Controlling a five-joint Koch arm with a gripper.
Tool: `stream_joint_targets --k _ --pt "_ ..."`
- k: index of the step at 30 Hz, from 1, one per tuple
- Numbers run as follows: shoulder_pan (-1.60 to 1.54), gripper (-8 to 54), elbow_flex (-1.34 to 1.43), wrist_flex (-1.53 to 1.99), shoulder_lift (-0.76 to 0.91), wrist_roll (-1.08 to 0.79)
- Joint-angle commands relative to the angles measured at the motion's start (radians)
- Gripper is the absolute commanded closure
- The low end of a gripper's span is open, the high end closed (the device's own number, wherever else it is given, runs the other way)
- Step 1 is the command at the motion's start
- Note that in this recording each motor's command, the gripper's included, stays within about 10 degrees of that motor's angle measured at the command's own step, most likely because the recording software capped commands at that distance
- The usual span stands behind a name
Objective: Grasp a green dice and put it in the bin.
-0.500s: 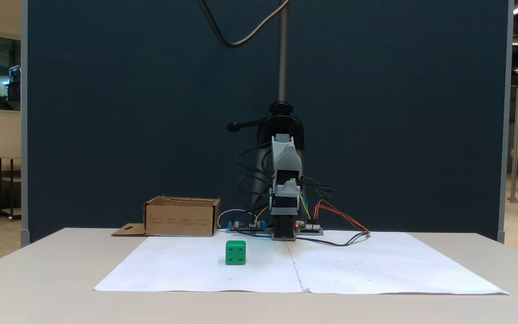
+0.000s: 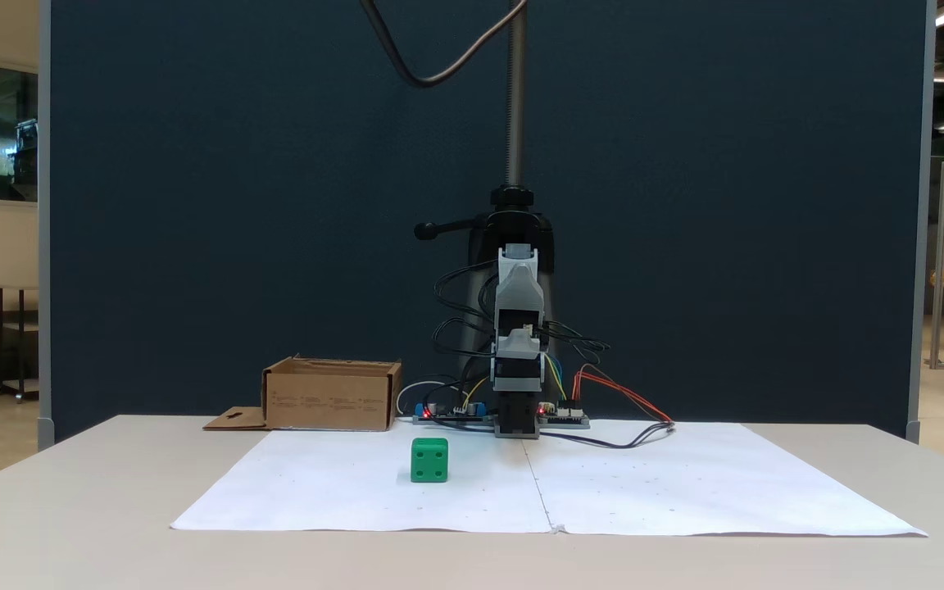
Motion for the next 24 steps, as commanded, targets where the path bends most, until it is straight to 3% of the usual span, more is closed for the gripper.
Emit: stream_joint_targets --k 1,13,14,15,24 --pt "0.003 1.1 0.175 -0.175 0.110 -0.017" --pt "0.002 2.3 0.155 -0.175 0.110 -0.023" --pt "0.038 2.3 -0.135 0.003 0.112 -0.023" --pt "0.049 2.2 -0.227 0.127 0.112 -0.023" --pt "0.075 2.3 -0.480 0.685 0.110 -0.026"
